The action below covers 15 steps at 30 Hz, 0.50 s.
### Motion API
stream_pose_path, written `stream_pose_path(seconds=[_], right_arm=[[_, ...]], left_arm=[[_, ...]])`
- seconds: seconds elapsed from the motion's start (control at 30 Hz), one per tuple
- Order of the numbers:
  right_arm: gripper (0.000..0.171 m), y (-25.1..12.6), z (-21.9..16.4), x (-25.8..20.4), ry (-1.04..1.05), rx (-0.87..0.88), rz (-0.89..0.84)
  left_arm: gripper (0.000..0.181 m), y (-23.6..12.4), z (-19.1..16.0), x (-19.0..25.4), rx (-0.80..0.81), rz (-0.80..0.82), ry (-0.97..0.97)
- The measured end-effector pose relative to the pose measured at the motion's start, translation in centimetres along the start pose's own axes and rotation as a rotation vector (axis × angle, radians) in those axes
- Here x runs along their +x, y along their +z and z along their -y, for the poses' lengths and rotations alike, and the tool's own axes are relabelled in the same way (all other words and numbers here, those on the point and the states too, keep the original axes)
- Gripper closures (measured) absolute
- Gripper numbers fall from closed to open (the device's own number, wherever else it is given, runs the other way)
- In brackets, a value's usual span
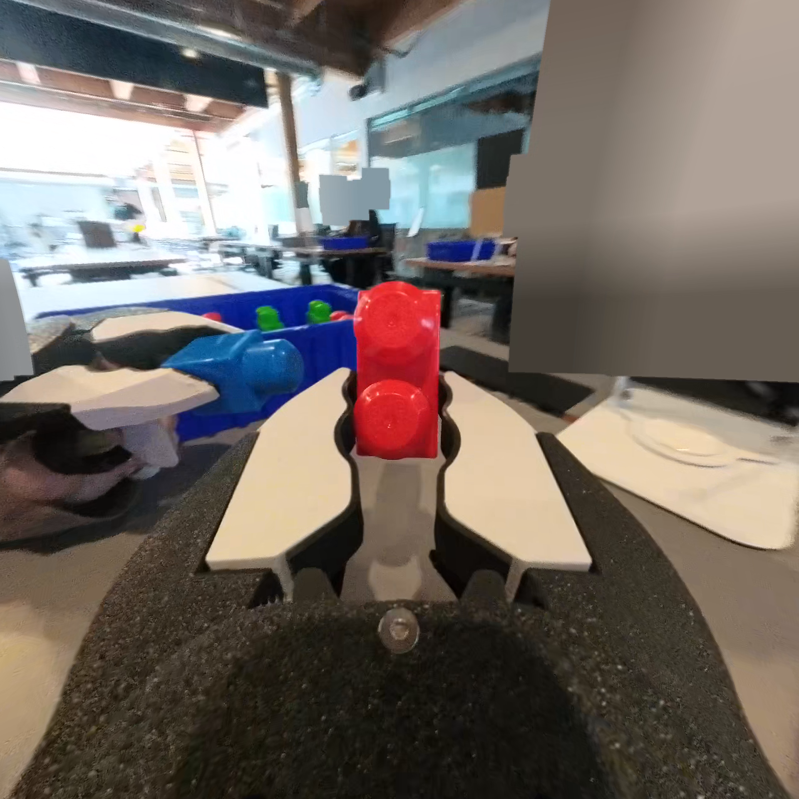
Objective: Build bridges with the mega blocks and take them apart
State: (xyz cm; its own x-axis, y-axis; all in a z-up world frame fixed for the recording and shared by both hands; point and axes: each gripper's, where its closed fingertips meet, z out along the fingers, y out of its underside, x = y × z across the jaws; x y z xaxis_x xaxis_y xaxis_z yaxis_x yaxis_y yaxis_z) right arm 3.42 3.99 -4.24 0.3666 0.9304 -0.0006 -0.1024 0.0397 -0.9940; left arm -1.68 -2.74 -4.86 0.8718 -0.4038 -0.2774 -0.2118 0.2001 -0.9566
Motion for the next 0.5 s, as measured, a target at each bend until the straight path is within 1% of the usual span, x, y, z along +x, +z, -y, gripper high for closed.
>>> stream_pose_path(seconds=[0.1, 0.2, 0.33, 0.43, 0.5], right_arm=[[0.136, -2.7, 3.3, -0.3, -0.085, 0.026, -0.176], [0.135, -7.7, 7.0, -0.2, -0.203, 0.032, -0.388], [0.136, -16.6, 10.9, 1.1, -0.322, 0.027, -0.697], [0.136, -23.0, 13.5, 1.3, -0.358, 0.066, -0.846], [0.136, -26.1, 14.8, 0.9, -0.393, 0.079, -0.915]], left_arm=[[0.146, 0.9, 1.3, 0.1, 0.018, 0.011, -0.034], [0.146, 2.6, 3.0, 2.3, 0.045, -0.042, -0.073], [0.146, 6.6, 6.0, 9.0, 0.081, -0.207, -0.072], [0.145, 10.1, 7.8, 14.9, 0.069, -0.358, -0.088], [0.145, 12.0, 8.5, 18.2, 0.035, -0.439, -0.107]])
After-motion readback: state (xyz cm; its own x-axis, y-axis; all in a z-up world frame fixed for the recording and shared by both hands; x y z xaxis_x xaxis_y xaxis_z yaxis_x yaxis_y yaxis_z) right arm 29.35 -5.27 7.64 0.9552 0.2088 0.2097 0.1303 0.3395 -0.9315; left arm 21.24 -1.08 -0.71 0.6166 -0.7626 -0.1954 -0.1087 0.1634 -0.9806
